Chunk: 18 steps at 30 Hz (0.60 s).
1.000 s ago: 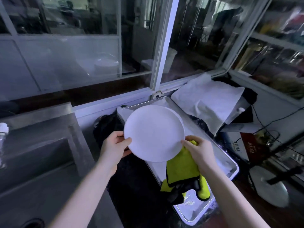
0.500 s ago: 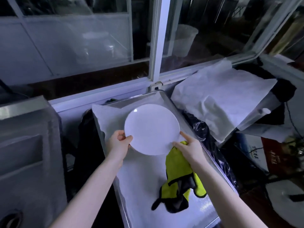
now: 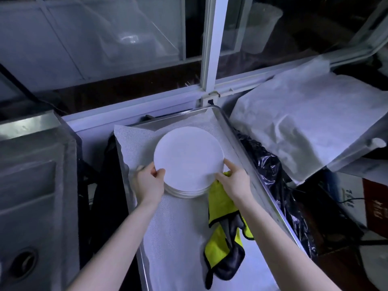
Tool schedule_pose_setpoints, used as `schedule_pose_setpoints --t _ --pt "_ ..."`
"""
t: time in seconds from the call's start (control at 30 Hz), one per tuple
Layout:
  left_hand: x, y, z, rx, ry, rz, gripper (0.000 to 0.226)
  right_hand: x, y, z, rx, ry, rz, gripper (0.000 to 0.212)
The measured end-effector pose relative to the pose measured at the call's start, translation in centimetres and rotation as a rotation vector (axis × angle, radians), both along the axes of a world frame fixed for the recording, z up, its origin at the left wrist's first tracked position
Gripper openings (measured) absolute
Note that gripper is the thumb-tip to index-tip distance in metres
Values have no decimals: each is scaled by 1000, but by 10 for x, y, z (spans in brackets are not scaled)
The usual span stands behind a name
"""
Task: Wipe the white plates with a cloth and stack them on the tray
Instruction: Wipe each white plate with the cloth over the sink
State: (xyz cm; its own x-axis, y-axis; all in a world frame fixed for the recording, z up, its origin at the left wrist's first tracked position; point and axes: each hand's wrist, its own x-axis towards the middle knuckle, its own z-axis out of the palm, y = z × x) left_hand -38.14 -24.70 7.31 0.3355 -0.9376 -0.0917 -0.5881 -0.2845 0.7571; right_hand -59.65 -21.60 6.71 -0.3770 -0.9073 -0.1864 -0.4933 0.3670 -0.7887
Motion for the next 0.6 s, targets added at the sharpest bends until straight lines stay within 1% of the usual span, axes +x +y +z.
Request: schedule_pose_setpoints --t 0.03,0.07,0.17,0.23,0.5,0.6 --pt "0 -1 0 -5 -29 -12 32 0 -1 -1 3 13 -2 27" --pt "0 -1 -1 -6 -54 -27 31 0 -1 -2 5 22 -4 29" --pt "-1 1 -3 -3 -113 -58 26 1 2 -3 -5 7 -3 49" --pt "-3 3 -4 11 -136 -62 22 0 4 -4 -9 8 -2 55" --pt "-12 8 -10 10 -196 -34 21 4 4 -2 13 -9 -16 60" --pt "-10 13 -11 17 -156 -62 23 6 10 3 20 16 -51 60"
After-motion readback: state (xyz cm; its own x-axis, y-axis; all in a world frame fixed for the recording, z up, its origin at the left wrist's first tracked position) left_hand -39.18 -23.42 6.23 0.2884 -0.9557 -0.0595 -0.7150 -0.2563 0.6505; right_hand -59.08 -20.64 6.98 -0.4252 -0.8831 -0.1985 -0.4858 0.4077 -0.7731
